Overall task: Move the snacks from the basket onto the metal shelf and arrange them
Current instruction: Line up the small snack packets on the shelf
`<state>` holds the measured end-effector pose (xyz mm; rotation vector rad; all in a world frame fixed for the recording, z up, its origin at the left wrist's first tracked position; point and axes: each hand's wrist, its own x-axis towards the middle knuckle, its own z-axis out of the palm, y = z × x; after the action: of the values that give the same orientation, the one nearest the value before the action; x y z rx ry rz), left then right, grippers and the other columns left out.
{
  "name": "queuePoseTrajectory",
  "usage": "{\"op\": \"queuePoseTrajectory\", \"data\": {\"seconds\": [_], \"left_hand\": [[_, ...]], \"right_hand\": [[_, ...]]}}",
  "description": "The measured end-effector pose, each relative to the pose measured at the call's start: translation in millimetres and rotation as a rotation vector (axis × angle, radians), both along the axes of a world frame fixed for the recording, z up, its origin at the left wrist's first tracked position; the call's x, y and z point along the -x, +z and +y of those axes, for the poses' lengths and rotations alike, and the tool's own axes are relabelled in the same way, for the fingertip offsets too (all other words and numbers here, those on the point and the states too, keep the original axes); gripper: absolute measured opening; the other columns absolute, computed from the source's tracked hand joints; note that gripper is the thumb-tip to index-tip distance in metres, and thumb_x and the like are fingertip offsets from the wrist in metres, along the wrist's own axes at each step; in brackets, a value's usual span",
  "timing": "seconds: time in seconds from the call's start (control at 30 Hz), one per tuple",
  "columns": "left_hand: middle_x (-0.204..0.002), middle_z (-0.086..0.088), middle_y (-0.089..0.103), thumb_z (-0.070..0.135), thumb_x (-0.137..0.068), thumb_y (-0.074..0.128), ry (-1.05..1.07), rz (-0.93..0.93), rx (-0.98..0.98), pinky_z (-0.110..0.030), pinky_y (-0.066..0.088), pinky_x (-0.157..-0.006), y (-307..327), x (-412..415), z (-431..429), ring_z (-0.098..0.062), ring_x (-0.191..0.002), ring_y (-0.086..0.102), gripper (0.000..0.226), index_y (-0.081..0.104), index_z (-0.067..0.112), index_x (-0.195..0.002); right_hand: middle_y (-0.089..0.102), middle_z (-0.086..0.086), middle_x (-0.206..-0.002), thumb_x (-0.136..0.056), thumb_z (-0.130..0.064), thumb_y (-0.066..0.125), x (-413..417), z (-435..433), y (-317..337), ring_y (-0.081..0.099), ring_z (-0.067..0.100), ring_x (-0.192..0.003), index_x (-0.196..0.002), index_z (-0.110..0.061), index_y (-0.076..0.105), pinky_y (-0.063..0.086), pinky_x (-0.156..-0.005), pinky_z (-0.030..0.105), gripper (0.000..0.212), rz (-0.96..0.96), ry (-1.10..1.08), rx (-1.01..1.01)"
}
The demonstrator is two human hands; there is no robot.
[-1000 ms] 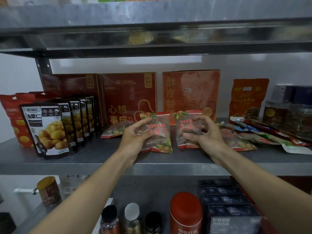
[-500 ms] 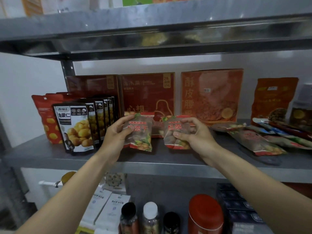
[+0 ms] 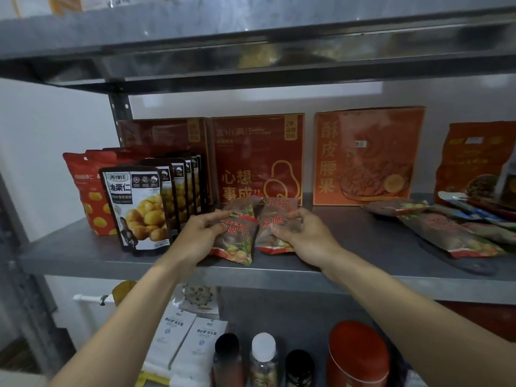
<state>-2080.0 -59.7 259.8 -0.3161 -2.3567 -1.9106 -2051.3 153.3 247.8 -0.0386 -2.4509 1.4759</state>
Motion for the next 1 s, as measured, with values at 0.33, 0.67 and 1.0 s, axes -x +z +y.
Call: {"op": "queuePoseTrajectory", "data": {"seconds": [0.33, 0.67, 1.0], "left_hand": [[-0.132, -0.003, 0.059, 0.004, -0.099, 0.050, 0.109, 0.028, 0.038, -0.028, 0.053, -0.087, -11, 12, -4, -0.012, -0.099, 0.066, 0.035, 0.063, 0.016, -0.129], [-0.108, -0.001, 0.072, 0.007, -0.094, 0.061, 0.182, 0.060, 0.023, -0.037, 0.055, -0.091, -13, 12, -7, -0.016, -0.094, 0.069, 0.023, 0.073, 0.021, -0.107], [-0.103, 0.009, 0.062, 0.024, -0.095, 0.061, 0.339, 0.303, 0.244, -0.022, 0.046, -0.081, -2, -9, 5, -0.006, -0.095, 0.058, 0.024, 0.071, 0.016, -0.115]], "right_hand": [[0.062, -0.010, -0.109, -0.086, -0.050, 0.068, -15, -3, 0, 0.054, 0.006, -0.099, -0.119, -0.025, 0.059, 0.040, -0.074, 0.019, 0.042, 0.087, 0.014, -0.139], [0.060, -0.006, -0.115, -0.086, -0.054, 0.066, -15, -3, 0, 0.054, 0.011, -0.104, -0.121, -0.025, 0.058, 0.038, -0.081, 0.024, 0.046, 0.084, 0.018, -0.207], [0.053, 0.002, -0.129, -0.082, -0.061, 0.066, -18, -2, 3, 0.049, 0.018, -0.120, -0.126, -0.032, 0.057, 0.039, -0.098, 0.029, 0.053, 0.065, 0.018, -0.210]]}}
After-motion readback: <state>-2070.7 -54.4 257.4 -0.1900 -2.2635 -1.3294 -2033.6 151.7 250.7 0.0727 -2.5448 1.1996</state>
